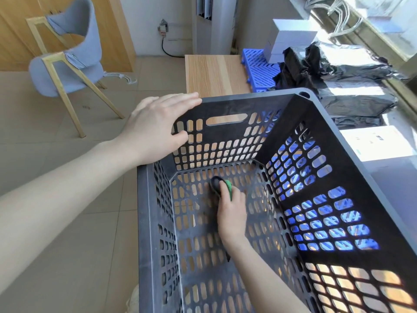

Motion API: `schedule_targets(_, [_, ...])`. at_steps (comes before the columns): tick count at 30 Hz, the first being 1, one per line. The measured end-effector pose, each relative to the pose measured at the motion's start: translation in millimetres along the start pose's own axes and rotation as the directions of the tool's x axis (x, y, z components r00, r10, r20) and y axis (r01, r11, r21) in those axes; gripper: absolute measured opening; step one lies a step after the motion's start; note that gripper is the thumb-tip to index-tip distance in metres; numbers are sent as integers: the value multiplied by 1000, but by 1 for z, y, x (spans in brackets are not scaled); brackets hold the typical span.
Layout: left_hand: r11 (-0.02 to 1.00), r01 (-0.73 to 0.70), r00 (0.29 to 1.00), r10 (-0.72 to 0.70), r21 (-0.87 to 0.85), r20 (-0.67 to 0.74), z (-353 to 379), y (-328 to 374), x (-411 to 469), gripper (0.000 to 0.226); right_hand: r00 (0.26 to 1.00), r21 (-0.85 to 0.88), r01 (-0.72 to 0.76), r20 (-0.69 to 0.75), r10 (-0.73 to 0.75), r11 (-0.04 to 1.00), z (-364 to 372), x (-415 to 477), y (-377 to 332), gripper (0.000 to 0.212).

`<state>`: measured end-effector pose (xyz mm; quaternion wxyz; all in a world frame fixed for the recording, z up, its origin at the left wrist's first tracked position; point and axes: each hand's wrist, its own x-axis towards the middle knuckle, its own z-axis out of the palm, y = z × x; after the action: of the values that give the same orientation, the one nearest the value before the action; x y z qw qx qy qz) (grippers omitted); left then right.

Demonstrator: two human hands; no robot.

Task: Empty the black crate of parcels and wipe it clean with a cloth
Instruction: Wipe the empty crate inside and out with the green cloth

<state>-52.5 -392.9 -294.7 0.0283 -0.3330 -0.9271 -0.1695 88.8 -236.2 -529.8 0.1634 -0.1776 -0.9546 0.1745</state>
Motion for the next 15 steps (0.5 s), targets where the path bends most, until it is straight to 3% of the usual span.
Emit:
schedule_targets(3, [1000,-7,1000,7,4,-1,0,0,0,65,925,85,332,167,-342,939,13,-29,-50,80])
schedule_targets(5, [1000,-8,1000,8,6,4,0,-1,-1,65,873,86,434,207,-442,897,16,-42,-62,81])
schedule_targets(10, [1000,-15,1000,15,11,4,0,-1,-1,65,908,-27,394,171,-384,919,-2,-20,-23,72])
schedule_targets(15, [1000,-10,1000,10,5,3,0,-2,0,64,987,-236,149,88,-132,960,-37,10,62,70])
